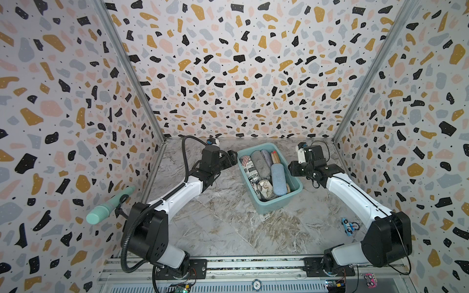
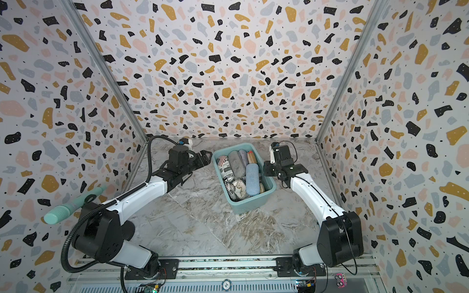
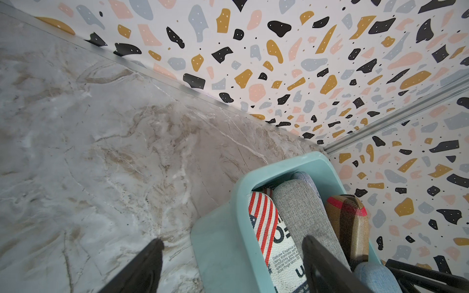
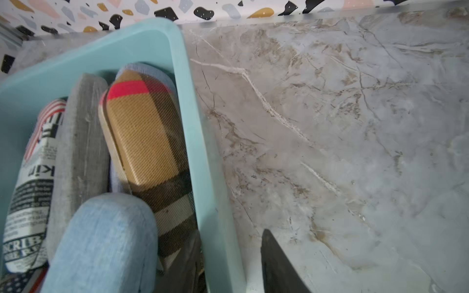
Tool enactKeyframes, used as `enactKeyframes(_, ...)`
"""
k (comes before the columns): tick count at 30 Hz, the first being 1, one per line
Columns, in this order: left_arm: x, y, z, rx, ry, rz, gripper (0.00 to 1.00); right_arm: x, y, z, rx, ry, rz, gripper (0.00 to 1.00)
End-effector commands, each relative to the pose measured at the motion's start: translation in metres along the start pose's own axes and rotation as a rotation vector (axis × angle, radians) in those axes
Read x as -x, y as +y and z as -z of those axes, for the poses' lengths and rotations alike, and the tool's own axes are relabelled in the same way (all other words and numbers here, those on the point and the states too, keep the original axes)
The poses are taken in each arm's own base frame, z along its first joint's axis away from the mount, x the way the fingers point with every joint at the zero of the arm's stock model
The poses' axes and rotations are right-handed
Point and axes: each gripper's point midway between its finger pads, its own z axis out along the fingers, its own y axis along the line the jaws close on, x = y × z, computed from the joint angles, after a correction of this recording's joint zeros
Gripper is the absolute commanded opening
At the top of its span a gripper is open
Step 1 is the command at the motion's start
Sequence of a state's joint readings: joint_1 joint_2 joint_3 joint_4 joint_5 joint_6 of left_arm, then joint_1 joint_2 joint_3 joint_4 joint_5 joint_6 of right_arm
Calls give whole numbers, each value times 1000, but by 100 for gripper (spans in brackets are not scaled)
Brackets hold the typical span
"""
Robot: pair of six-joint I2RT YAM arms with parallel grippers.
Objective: Put the glasses cases into the storage boxes
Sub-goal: Move the storage box to the center of the board, then adjust the storage box at the center of the board.
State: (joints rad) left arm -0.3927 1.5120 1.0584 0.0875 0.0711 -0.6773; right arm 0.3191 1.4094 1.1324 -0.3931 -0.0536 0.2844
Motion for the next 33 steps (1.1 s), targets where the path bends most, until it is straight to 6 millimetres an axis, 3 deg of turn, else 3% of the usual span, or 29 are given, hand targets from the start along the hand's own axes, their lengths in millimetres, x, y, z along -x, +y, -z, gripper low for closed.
enactKeyframes(1, 11, -11, -4, -45, -18, 7, 85, -9, 3, 8, 23, 18, 32, 42)
enactKeyframes(4, 8, -10, -7, -46, -3, 9, 85, -26, 8, 0, 42, 65, 34, 36)
enactKeyframes(6, 9, -10, -6, -44, -4, 9, 85, -32, 13, 0, 34, 73, 38, 27)
enactKeyframes(11, 13, -11, -3, -38, -18, 3, 85, -37, 44, 7, 106, 28, -59, 15)
enactKeyframes(17, 13, -10, -1, -30, -21, 2, 86, -49, 84, 25, 150, -57, -175, 16)
enactKeyframes(20, 13, -11, -2, -32, -20, 2, 86, -46, 91, 36, 148, -69, -200, 16)
enactKeyframes(21, 14, -11, -2, -33, -20, 2, 86, -46, 96, 40, 150, -87, -208, 17)
enactKeyframes(24, 13, -13, -3, -41, -14, 3, 86, -55, 112, 43, 171, -91, -238, 37)
enactKeyframes(28, 14, -12, -1, -35, -22, -1, 86, -54, 126, 49, 203, -105, -236, 49)
enactKeyframes(33, 19, -12, 2, -26, -36, -13, 86, -33, 102, 65, 76, -179, -177, 60)
